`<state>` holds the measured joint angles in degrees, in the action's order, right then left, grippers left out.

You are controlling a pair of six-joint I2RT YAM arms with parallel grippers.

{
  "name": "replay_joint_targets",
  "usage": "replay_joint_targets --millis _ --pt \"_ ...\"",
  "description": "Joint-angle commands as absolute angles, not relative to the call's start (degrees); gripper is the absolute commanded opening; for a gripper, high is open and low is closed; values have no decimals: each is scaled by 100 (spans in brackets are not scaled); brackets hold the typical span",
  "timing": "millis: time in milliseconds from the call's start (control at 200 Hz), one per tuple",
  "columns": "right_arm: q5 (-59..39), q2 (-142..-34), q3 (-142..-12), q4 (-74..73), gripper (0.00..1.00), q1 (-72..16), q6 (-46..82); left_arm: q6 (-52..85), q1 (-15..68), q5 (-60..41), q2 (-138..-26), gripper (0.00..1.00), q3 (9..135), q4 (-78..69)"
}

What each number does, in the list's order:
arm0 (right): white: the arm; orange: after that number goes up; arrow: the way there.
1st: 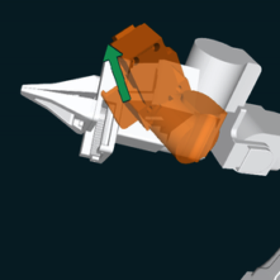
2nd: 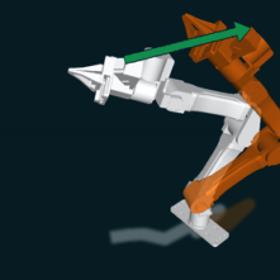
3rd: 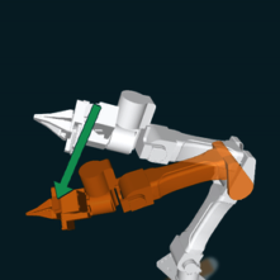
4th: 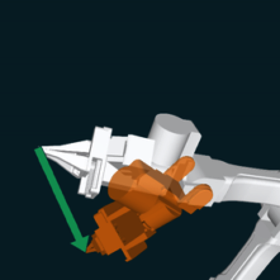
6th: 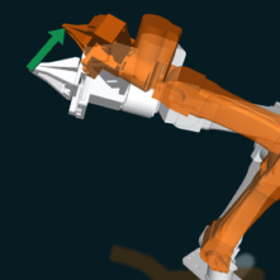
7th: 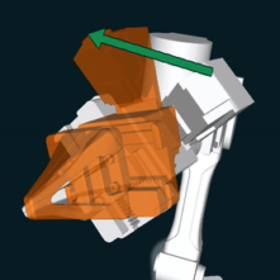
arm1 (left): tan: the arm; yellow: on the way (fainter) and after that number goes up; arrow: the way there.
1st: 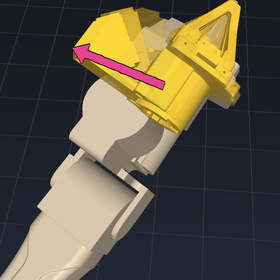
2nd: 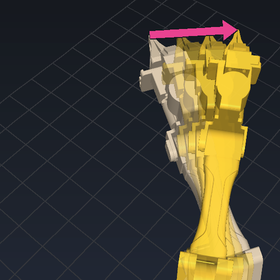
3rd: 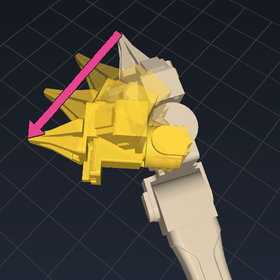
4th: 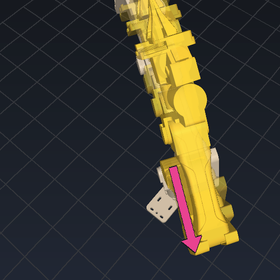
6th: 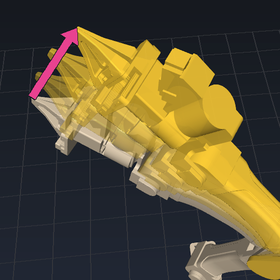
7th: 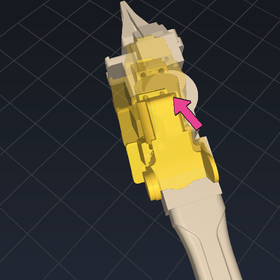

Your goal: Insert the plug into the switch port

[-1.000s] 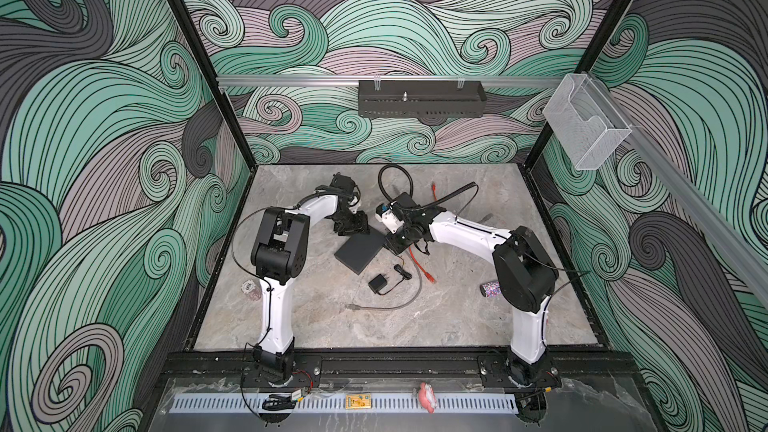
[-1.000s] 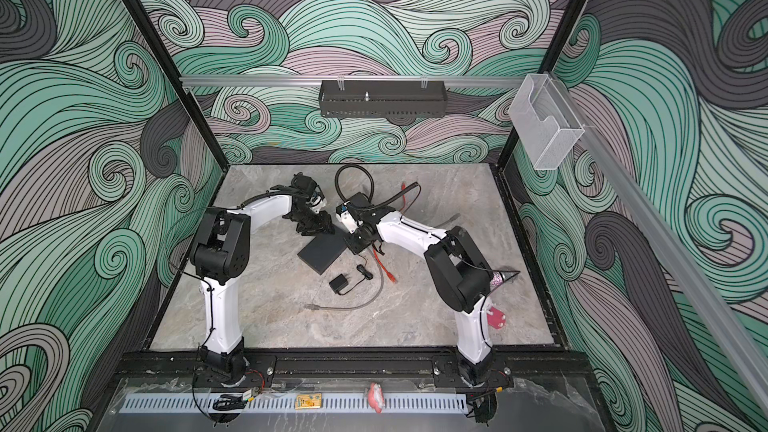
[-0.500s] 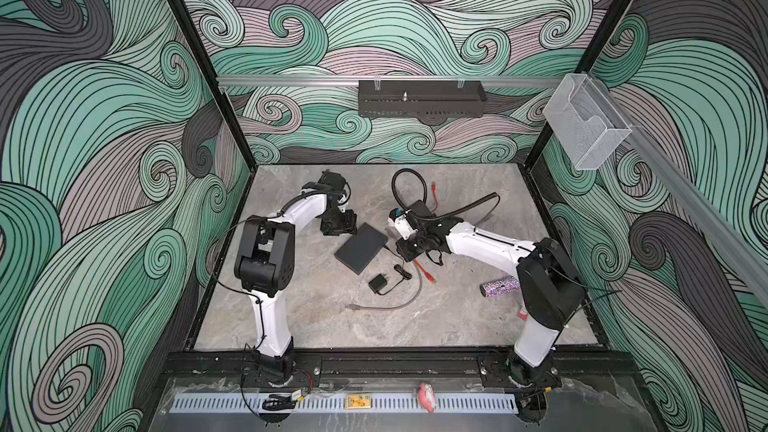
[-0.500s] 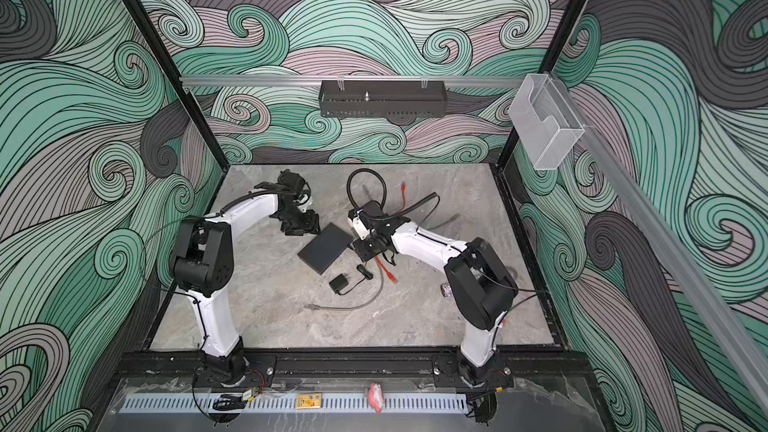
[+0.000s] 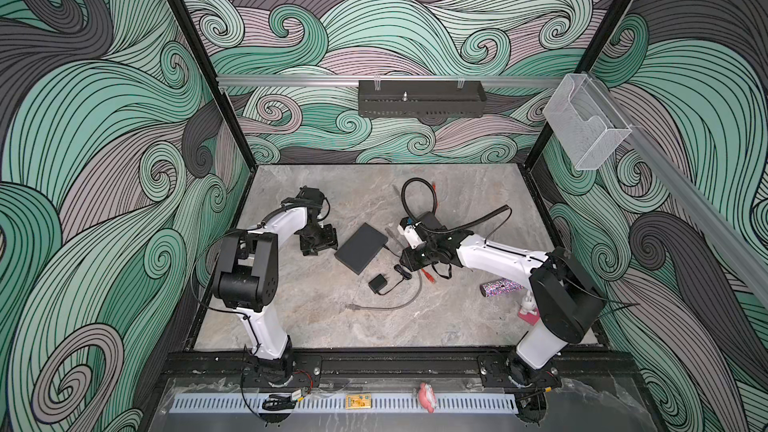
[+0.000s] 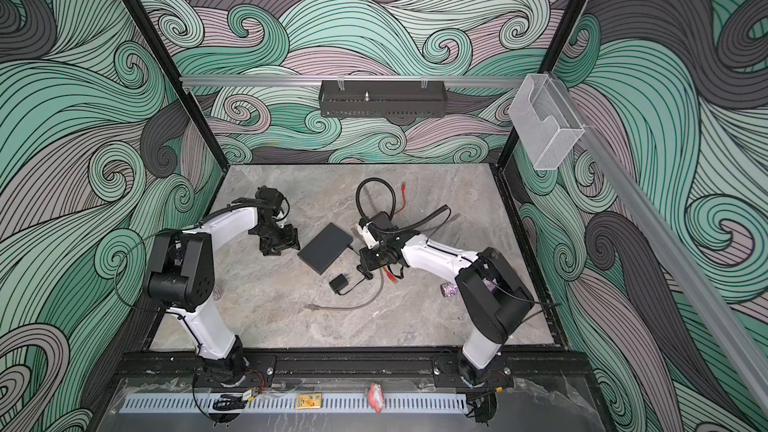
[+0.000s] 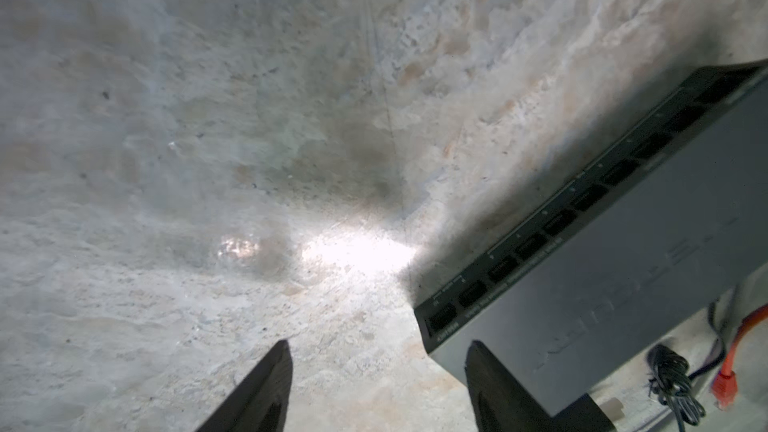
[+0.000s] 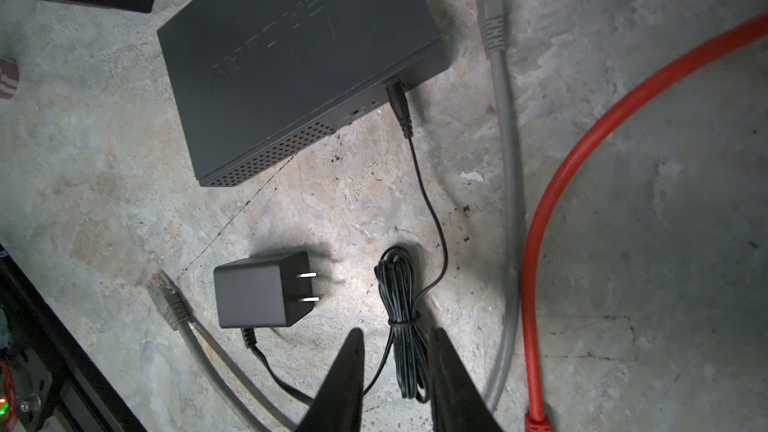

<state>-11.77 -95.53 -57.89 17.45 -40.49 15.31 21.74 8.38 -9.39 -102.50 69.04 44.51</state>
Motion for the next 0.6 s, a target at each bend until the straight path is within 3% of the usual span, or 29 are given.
replay_joint_targets --millis 0,595 --pt "-1231 -9567 -5649 1639 31 -4035 1723 2441 794 -963 -10090 69 6911 4217" --pt "-1412 -10367 -6295 1055 31 -4207 2031 3052 325 -2004 -10233 67 6769 3538"
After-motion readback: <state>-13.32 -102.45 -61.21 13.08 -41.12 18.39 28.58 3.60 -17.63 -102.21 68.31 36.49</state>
